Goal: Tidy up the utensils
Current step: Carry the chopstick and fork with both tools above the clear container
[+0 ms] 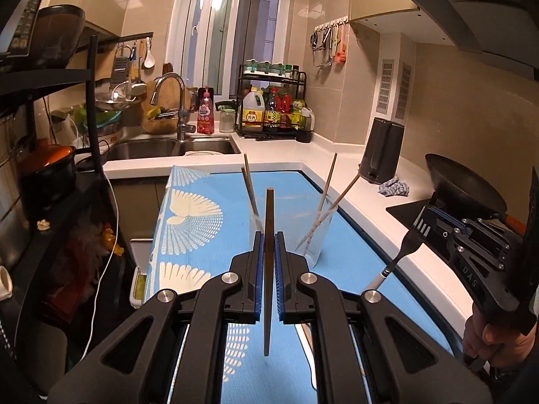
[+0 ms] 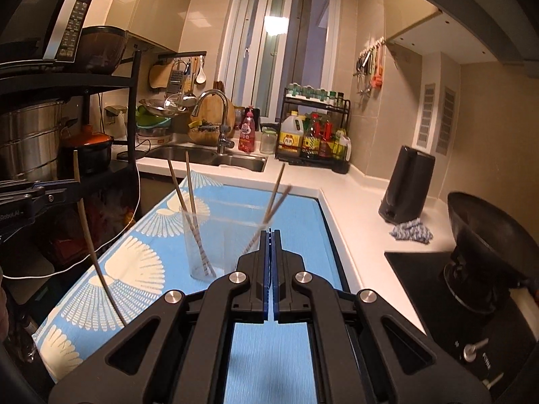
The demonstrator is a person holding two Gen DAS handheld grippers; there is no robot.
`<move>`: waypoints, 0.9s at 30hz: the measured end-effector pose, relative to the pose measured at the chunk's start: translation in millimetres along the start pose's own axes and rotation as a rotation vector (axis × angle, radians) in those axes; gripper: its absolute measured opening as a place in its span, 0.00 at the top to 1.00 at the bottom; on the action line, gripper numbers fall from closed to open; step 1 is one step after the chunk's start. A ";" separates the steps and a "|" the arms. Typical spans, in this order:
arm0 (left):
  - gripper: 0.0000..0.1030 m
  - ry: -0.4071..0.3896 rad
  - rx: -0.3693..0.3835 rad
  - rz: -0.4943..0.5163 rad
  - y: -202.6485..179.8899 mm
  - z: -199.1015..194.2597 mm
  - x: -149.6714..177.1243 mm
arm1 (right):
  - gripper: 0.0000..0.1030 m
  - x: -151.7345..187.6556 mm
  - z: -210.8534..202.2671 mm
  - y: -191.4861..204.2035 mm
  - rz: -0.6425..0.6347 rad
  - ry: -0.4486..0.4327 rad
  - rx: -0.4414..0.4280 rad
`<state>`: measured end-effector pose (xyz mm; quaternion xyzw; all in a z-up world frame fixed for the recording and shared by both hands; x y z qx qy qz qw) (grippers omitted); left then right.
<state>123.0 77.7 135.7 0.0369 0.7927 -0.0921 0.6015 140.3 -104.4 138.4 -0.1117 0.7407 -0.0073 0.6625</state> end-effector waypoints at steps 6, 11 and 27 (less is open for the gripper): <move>0.94 -0.036 0.044 -0.014 -5.2 24.1 -44.6 | 0.99 -42.3 25.5 -0.8 -0.030 -0.051 -0.001; 0.94 -0.084 0.053 -0.049 -4.2 54.7 -88.1 | 0.99 -80.8 49.2 -3.6 -0.047 -0.100 0.010; 0.94 0.014 0.038 -0.099 9.0 175.3 -73.4 | 0.99 -64.1 155.2 8.9 -0.117 -0.032 0.030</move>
Point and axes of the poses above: each gripper's, at about its wrist camera, not at the fingertips, and z roughly the way its jaws point, y to its left, x to its underside, the point moved 4 cm from there along z, roughly the way its jaws point, and after that the axes turned 11 degrees about -y, right-handed, at the moved point
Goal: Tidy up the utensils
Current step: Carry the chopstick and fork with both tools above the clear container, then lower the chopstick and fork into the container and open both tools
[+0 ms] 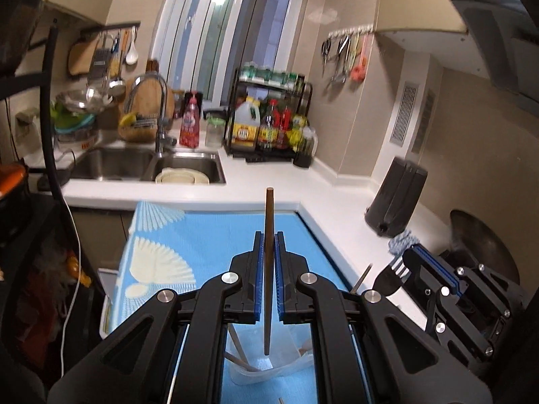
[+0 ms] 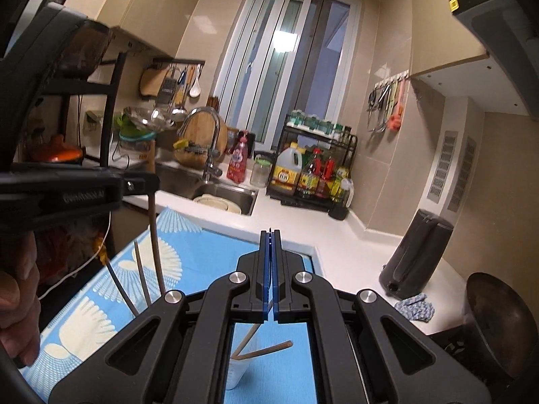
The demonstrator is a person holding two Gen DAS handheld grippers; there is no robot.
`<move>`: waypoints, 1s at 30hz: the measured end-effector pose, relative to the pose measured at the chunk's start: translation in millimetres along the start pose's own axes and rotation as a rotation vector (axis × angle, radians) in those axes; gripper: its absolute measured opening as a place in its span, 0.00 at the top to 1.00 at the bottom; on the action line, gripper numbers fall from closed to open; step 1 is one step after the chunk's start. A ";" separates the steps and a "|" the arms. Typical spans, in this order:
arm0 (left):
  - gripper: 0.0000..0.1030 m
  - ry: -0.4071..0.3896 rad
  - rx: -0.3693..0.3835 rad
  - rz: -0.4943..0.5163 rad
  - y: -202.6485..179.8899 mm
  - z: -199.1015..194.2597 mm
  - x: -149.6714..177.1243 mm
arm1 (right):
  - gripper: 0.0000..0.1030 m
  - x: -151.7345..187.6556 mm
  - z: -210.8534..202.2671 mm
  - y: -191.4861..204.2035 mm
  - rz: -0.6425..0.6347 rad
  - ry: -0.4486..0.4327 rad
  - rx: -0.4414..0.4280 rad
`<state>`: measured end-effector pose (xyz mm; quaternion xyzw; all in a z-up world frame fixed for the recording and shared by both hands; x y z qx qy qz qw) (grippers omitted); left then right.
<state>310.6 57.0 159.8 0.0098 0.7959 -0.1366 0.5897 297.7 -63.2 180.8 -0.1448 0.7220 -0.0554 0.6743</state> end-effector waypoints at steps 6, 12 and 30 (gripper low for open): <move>0.94 0.099 0.011 -0.001 5.1 22.1 38.9 | 0.99 35.3 20.3 16.3 -0.028 0.069 -0.058; 0.92 0.131 0.020 0.002 7.6 26.4 54.9 | 0.97 56.9 25.6 26.7 -0.039 0.112 -0.091; 0.65 0.020 0.026 0.057 -17.6 -4.0 22.5 | 0.70 25.3 -20.0 -6.4 0.029 0.045 -0.047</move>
Point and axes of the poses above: each gripper's, at about its wrist camera, not at the fingertips, and z roughly the way its jaws point, y to its left, x to its underside, the point moved 4 cm from there along z, roughly the way its jaws point, and after that the axes turned 11 degrees about -y, right-handed, at the moved point
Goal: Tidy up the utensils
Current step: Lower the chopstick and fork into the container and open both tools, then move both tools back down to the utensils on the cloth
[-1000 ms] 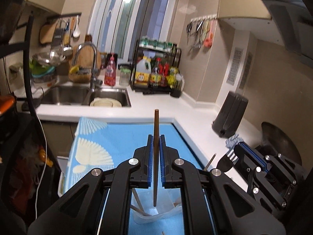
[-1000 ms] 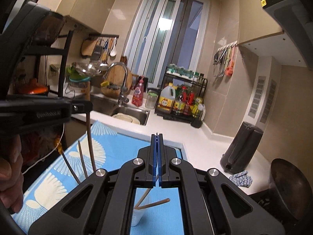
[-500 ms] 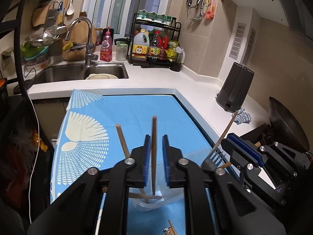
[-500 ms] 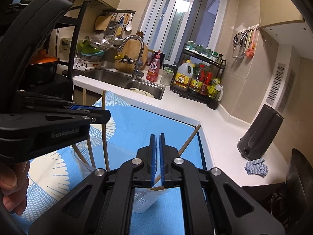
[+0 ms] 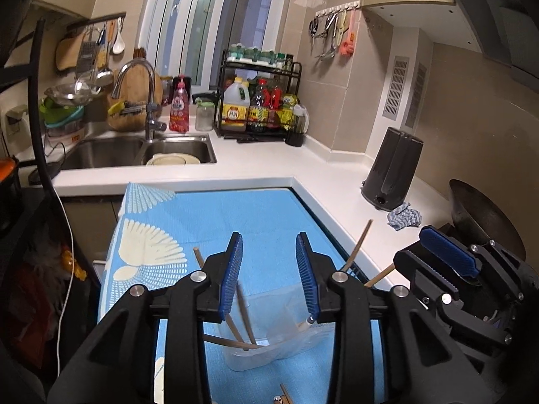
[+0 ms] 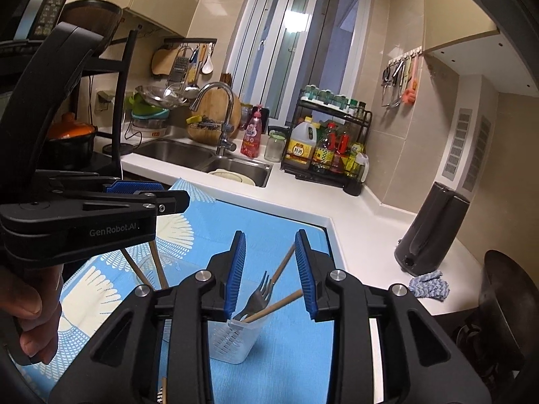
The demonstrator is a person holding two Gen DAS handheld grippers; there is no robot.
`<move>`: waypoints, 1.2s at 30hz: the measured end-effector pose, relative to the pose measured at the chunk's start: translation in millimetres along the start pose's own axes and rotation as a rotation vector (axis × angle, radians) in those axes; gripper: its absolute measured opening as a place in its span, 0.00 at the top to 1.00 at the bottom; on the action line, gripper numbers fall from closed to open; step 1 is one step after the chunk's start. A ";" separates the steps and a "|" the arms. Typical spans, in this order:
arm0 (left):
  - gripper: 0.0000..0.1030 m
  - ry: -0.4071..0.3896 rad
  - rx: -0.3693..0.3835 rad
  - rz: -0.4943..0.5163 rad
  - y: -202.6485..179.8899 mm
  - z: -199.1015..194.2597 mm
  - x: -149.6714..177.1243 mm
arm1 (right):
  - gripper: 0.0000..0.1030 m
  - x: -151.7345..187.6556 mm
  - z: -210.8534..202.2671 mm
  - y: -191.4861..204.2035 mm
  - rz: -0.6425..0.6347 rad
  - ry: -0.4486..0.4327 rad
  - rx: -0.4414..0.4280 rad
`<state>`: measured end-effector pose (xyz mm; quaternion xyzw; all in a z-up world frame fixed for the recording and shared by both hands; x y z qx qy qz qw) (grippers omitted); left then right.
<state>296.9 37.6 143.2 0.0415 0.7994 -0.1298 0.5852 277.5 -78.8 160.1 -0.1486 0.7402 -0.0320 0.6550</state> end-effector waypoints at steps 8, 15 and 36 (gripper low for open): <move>0.63 -0.044 -0.005 0.011 -14.7 -39.7 -8.5 | 0.70 -12.8 -55.2 -10.8 0.053 -0.065 0.012; 0.63 -0.060 -0.010 -0.002 -15.9 -83.6 11.0 | 0.69 1.3 -106.5 -12.9 0.126 -0.092 -0.002; 0.84 0.187 -0.020 -0.305 -1.8 -142.7 253.3 | 0.70 234.6 -162.0 67.0 0.235 0.274 -0.180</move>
Point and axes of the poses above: each gripper's, at about its wrist camera, not at the fingertips, and z roughly the way its jaws point, y to its left, x to its underside, the point moved 4 cm from there along z, roughly the way its jaws point, and after that the axes turned 11 degrees about -y, right-handed, at the moved point
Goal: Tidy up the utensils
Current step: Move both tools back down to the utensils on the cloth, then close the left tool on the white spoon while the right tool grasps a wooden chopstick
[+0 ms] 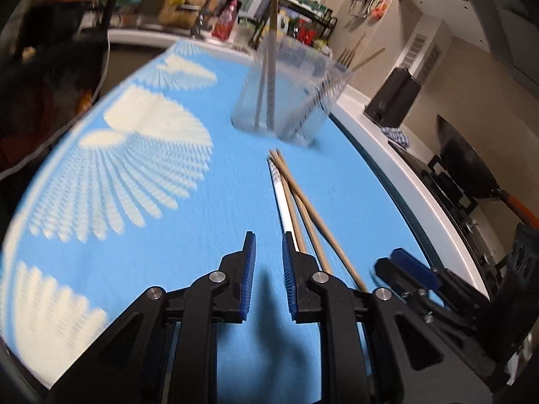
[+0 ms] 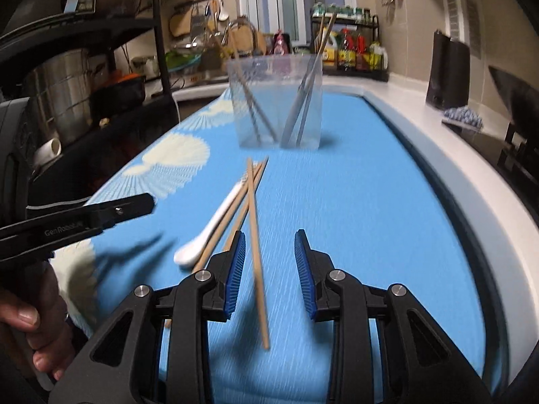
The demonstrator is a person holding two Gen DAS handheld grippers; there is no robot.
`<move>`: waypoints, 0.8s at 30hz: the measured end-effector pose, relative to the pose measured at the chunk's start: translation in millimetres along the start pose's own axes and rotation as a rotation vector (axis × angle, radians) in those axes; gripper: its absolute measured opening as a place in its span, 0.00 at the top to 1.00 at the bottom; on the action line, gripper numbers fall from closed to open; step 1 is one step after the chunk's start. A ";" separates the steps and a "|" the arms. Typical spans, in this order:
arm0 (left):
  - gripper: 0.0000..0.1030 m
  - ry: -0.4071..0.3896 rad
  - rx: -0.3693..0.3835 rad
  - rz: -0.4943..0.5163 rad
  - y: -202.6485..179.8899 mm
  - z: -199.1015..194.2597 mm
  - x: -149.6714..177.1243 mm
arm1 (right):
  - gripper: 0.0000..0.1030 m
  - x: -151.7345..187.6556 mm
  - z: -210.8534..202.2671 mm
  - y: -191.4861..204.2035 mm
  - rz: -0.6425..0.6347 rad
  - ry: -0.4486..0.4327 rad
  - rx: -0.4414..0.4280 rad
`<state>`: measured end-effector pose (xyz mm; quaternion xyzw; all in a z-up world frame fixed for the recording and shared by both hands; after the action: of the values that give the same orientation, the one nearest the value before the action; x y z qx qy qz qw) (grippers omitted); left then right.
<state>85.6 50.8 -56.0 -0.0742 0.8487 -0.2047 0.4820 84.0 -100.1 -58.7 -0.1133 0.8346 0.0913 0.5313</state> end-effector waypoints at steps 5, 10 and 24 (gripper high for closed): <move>0.84 0.032 0.015 -0.003 -8.3 8.7 12.1 | 0.70 15.6 2.1 0.9 0.000 0.037 -0.005; 0.84 0.073 0.000 0.026 -17.0 14.5 28.2 | 0.73 24.9 5.9 1.8 -0.028 0.066 0.006; 0.87 0.058 -0.073 0.149 -35.5 20.5 37.8 | 0.95 23.3 1.2 -3.3 -0.015 0.055 0.022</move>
<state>80.6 0.8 -80.2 -0.0223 0.8723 -0.1391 0.4682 76.5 -105.1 -80.5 -0.1159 0.8490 0.0750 0.5101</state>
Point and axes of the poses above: each gripper's, at about its wrist camera, not at the fingertips, and z roughly the way its jaws point, y to its left, x to its underside, the point moved 4 cm from there along z, roughly the way its jaws point, and after that the axes turned 11 degrees about -y, right-handed, at the moved point
